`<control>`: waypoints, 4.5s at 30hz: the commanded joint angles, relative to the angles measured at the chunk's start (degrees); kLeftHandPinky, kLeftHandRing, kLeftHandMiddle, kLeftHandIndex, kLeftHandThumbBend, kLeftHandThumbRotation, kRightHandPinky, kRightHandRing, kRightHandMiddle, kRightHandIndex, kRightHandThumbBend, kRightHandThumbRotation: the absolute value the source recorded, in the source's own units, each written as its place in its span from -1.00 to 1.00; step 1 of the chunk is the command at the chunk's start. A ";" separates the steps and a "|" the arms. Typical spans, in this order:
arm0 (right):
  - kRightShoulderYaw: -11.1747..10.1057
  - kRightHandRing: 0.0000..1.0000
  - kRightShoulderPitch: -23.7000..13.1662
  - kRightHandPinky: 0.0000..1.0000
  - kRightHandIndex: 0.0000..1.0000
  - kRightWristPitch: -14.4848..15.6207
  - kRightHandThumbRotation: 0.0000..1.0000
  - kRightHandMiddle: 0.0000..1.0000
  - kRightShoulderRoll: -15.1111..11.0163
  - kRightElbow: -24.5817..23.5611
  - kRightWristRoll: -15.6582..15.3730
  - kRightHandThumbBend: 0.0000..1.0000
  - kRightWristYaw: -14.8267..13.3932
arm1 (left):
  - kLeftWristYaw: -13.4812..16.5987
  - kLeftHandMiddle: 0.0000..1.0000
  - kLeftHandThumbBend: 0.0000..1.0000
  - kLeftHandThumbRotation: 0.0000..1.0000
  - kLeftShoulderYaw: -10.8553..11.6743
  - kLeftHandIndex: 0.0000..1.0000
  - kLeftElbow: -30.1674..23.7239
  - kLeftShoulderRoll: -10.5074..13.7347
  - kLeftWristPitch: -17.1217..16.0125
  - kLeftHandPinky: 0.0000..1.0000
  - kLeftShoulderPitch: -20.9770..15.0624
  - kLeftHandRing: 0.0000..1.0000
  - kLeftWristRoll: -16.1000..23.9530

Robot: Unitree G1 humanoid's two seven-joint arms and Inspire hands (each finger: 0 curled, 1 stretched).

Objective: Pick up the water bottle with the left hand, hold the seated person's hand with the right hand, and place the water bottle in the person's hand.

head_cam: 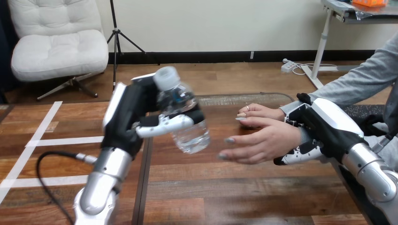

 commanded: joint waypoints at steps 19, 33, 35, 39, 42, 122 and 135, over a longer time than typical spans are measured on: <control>-0.53 -0.61 -5.20 -0.69 -0.51 -1.40 -1.00 -0.52 0.30 -0.42 0.95 0.61 -0.66 | -0.81 -0.33 0.38 -1.00 -0.26 -0.27 0.56 -1.33 -0.74 -0.53 -5.46 -0.43 -0.52; -0.62 -0.45 -4.85 -0.53 -0.31 0.08 -1.00 -0.34 -0.10 -1.12 1.73 0.77 1.14 | -0.08 -0.34 0.33 -1.00 0.26 -0.28 0.08 -0.62 -0.88 -0.55 -5.25 -0.44 0.15; -0.68 -0.44 -4.80 -0.52 -0.30 0.11 -1.00 -0.33 -0.11 -1.13 1.89 0.78 1.27 | -0.14 -0.34 0.33 -1.00 0.34 -0.28 0.07 -0.51 -0.91 -0.55 -5.21 -0.44 0.05; -0.75 -0.43 -4.67 -0.50 -0.29 -0.06 -1.00 -0.32 -0.20 -1.18 2.20 0.80 1.42 | -0.05 -0.34 0.32 -1.00 0.60 -0.28 -0.16 -0.16 -0.96 -0.56 -5.02 -0.44 0.12; -0.73 -0.43 -4.58 -0.50 -0.29 0.05 -1.00 -0.31 -0.31 -1.35 2.23 0.81 1.47 | 0.17 -0.34 0.31 -1.00 0.74 -0.28 -0.27 0.07 -1.08 -0.56 -4.91 -0.44 0.39; -0.33 0.16 -4.59 0.05 0.21 1.57 -1.00 0.22 -4.10 -3.47 0.40 1.00 11.44 | 0.40 -0.34 0.31 -1.00 4.78 -0.29 -1.26 1.54 -1.44 -0.53 -4.66 -0.43 -3.11; -0.57 0.20 -4.73 0.04 0.22 1.04 -1.00 0.25 -4.22 -3.28 -0.09 1.00 10.89 | 0.39 -0.34 0.30 -1.00 4.86 -0.29 -0.74 1.56 -2.35 -0.54 -4.68 -0.43 -2.64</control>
